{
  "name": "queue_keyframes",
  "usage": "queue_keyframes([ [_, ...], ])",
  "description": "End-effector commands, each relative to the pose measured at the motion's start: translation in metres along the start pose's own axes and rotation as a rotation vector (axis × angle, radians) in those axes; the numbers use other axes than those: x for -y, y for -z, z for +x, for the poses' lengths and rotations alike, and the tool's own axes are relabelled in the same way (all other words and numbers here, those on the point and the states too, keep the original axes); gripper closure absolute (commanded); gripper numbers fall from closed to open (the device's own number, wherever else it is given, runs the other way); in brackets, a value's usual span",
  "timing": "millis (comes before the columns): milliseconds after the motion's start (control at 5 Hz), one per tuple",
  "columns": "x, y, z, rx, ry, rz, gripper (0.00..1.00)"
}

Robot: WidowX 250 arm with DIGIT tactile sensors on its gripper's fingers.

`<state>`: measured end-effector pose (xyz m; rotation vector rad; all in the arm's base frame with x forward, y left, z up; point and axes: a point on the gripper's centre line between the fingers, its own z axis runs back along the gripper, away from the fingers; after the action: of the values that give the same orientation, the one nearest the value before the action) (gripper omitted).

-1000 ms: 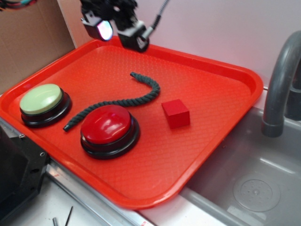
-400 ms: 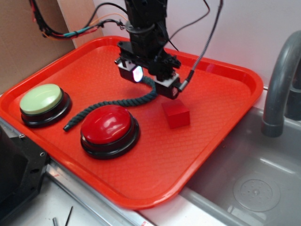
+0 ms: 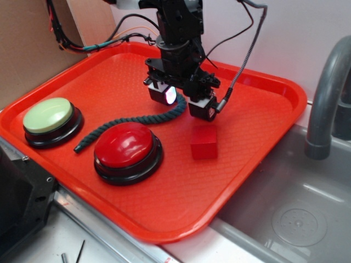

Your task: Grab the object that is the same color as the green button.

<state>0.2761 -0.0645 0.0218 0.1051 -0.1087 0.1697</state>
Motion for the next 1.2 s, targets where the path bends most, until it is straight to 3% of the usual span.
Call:
queue_keyframes([
  [0, -0.004, 0.000, 0.000, 0.001, -0.036, -0.002, 1.00],
  [400, -0.004, -0.021, 0.009, -0.036, -0.025, -0.027, 1.00],
  [800, -0.030, -0.110, 0.031, -0.066, -0.032, -0.082, 1.00],
  [1000, -0.045, -0.160, 0.031, -0.043, -0.085, -0.061, 1.00],
])
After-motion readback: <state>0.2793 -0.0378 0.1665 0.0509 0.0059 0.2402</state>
